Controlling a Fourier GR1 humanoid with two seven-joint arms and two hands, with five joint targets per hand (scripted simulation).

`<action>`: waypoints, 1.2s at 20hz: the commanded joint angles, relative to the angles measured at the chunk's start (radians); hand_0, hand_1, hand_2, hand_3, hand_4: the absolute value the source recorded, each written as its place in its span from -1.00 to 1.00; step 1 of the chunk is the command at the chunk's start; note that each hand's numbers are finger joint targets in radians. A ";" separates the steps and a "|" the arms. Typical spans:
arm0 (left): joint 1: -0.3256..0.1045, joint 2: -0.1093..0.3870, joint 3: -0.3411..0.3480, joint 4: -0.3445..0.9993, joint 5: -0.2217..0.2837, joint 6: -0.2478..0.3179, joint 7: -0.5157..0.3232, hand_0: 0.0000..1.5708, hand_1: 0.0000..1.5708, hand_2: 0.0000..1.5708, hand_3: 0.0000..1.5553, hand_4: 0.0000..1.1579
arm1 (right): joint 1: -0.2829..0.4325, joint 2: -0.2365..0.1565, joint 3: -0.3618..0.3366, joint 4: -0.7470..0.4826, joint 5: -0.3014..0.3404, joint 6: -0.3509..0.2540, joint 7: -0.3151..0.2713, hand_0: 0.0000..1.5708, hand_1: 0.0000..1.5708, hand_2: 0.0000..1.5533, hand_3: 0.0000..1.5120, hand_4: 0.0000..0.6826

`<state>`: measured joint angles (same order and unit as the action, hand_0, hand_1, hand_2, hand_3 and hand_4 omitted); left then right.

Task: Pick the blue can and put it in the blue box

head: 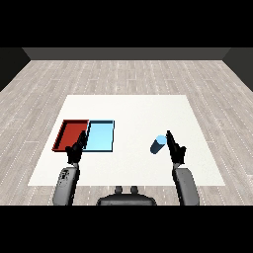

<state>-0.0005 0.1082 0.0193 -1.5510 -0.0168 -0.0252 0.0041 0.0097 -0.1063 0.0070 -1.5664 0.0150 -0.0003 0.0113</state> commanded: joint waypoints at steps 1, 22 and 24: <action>-0.003 -0.010 0.010 -0.002 -0.011 -0.003 -0.004 -1.00 -1.00 -1.00 -1.00 -1.00 | -0.002 0.002 -0.022 0.003 0.014 0.011 -0.021 -1.00 -1.00 -1.00 -1.00 -1.00; 0.002 -0.050 0.048 0.005 0.105 -0.116 -0.375 -1.00 -1.00 -1.00 -1.00 -1.00 | -0.064 -0.054 -0.164 0.018 -0.236 0.265 -0.209 -1.00 -1.00 -1.00 -1.00 -1.00; -0.059 -0.058 0.053 -0.048 0.114 -0.064 -0.270 -1.00 -1.00 -1.00 -1.00 -1.00 | -0.059 0.001 -0.136 0.038 -0.182 0.185 -0.221 -1.00 -1.00 -1.00 -1.00 -1.00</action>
<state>-0.0269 0.0572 0.0673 -1.5856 0.0879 -0.1090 -0.3002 -0.0179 -0.1175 -0.1135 -1.5618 -0.1808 0.2206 -0.2078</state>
